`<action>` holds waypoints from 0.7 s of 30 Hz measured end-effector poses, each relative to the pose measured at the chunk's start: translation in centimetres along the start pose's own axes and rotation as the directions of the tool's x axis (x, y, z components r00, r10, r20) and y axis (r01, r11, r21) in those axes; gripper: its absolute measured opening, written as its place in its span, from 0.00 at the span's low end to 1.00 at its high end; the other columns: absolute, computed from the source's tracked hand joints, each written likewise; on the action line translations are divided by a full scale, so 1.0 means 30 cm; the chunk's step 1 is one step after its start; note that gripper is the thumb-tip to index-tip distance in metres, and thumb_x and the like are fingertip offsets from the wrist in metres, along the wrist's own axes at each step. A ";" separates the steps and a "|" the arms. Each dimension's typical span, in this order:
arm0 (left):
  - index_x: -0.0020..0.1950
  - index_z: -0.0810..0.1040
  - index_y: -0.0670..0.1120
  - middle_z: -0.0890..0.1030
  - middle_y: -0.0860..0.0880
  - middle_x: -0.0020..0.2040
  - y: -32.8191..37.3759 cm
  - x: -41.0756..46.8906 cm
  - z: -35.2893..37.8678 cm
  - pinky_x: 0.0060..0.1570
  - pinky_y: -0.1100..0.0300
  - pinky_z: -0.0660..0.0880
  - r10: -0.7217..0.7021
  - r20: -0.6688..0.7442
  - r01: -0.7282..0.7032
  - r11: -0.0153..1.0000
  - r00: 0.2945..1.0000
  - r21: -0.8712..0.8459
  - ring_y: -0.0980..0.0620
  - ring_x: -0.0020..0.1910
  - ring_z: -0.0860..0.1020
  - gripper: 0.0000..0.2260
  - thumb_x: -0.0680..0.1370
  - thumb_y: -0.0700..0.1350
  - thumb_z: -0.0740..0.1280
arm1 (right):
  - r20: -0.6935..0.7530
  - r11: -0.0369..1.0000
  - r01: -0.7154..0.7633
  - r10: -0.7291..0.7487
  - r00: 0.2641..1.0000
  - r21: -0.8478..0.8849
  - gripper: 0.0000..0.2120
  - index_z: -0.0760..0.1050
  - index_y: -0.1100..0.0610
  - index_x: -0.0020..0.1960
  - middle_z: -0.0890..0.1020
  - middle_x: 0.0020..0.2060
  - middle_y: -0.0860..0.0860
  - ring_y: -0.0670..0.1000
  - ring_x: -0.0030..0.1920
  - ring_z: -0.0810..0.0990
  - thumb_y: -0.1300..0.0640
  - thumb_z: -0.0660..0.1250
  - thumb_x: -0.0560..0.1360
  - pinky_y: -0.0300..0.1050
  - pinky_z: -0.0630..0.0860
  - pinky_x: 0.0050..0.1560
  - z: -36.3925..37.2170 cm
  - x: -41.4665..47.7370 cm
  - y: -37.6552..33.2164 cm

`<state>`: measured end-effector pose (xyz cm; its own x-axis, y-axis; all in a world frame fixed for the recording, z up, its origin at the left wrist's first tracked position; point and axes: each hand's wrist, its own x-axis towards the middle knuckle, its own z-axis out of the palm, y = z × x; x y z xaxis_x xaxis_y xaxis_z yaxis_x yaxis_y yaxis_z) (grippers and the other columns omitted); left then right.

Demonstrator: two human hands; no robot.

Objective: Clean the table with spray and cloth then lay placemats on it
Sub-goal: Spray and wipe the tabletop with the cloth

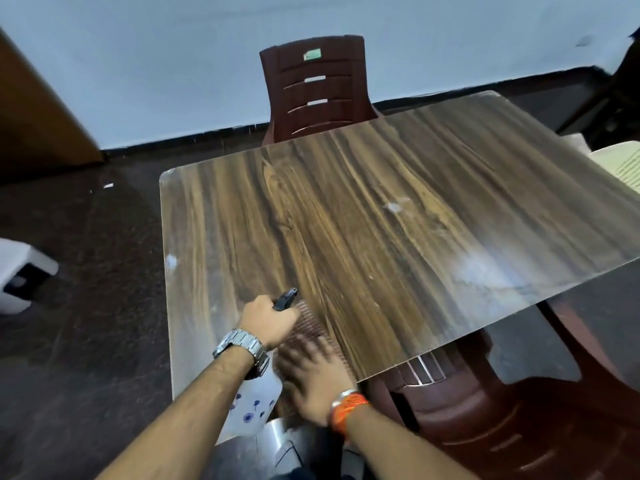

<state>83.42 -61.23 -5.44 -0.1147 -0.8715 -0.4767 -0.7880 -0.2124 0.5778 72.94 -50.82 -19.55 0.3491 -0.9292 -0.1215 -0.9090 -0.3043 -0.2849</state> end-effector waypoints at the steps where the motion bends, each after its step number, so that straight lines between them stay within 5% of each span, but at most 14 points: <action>1: 0.30 0.70 0.45 0.75 0.47 0.28 0.008 -0.005 0.006 0.30 0.60 0.66 0.005 0.016 -0.005 1.000 1.000 -0.001 0.40 0.32 0.79 0.12 0.65 0.52 0.63 | -0.036 0.995 -0.097 0.097 0.995 0.003 0.25 0.61 0.42 0.73 0.65 0.73 0.42 0.54 0.75 0.59 0.41 0.53 0.77 0.59 0.48 0.71 -0.022 -0.032 0.099; 3: 0.31 0.71 0.45 0.76 0.47 0.28 0.014 -0.006 0.018 0.31 0.60 0.69 0.013 0.018 -0.013 1.000 1.000 0.004 0.39 0.34 0.82 0.11 0.66 0.51 0.64 | -0.100 0.945 -0.328 0.326 0.940 -0.006 0.26 0.58 0.40 0.74 0.59 0.74 0.39 0.53 0.75 0.59 0.41 0.51 0.77 0.59 0.51 0.72 -0.065 -0.101 0.312; 6: 0.33 0.73 0.44 0.77 0.46 0.29 0.016 -0.007 0.034 0.31 0.59 0.72 0.020 0.012 -0.020 1.000 1.000 -0.003 0.39 0.35 0.82 0.08 0.67 0.49 0.64 | -0.065 0.755 -0.653 0.656 0.752 0.062 0.27 0.49 0.38 0.76 0.50 0.76 0.38 0.51 0.77 0.49 0.40 0.45 0.77 0.58 0.45 0.74 -0.135 -0.171 0.537; 10: 0.32 0.72 0.45 0.77 0.47 0.29 0.019 -0.003 0.032 0.30 0.62 0.70 0.014 0.032 -0.014 1.000 0.999 -0.012 0.39 0.35 0.83 0.08 0.67 0.49 0.64 | -0.039 0.590 -0.803 0.807 0.589 0.085 0.28 0.46 0.41 0.77 0.50 0.77 0.41 0.54 0.77 0.45 0.40 0.44 0.78 0.60 0.40 0.73 -0.131 -0.109 0.465; 12: 0.33 0.73 0.45 0.78 0.46 0.31 0.022 0.011 0.025 0.29 0.62 0.70 0.010 0.037 -0.010 1.000 0.999 -0.013 0.39 0.34 0.83 0.08 0.67 0.49 0.64 | -0.074 0.628 -0.774 0.778 0.624 0.078 0.28 0.56 0.44 0.76 0.59 0.76 0.44 0.59 0.76 0.54 0.41 0.48 0.76 0.63 0.44 0.72 -0.106 -0.051 0.357; 14: 0.34 0.73 0.44 0.78 0.46 0.31 0.029 0.031 0.019 0.28 0.61 0.70 0.018 0.040 -0.018 1.000 0.999 -0.001 0.40 0.33 0.82 0.09 0.66 0.49 0.64 | -0.065 0.775 -0.625 0.631 0.773 0.098 0.28 0.65 0.46 0.73 0.67 0.73 0.46 0.61 0.72 0.64 0.40 0.54 0.74 0.65 0.51 0.70 -0.080 -0.007 0.251; 17: 0.33 0.74 0.43 0.78 0.45 0.30 0.052 0.063 0.013 0.28 0.55 0.74 0.058 0.042 -0.059 0.998 0.997 0.026 0.42 0.28 0.78 0.10 0.68 0.49 0.64 | 0.030 0.937 -0.349 0.348 0.937 0.013 0.26 0.60 0.42 0.74 0.63 0.74 0.43 0.58 0.75 0.58 0.39 0.54 0.76 0.63 0.46 0.70 -0.059 0.007 0.143; 21: 0.37 0.77 0.40 0.79 0.45 0.31 0.083 0.124 0.004 0.29 0.52 0.74 0.078 0.010 -0.079 0.996 0.997 0.036 0.42 0.31 0.79 0.13 0.69 0.51 0.65 | -0.016 0.951 -0.309 0.310 0.951 0.030 0.27 0.50 0.38 0.76 0.56 0.76 0.39 0.52 0.77 0.49 0.37 0.48 0.78 0.60 0.39 0.72 -0.079 0.028 0.229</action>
<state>80.94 -64.95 -5.87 -0.1818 -0.8813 -0.4363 -0.7981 -0.1269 0.5890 66.45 -54.18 -19.34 0.0469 -0.9809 -0.1890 -0.9652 0.0042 -0.2614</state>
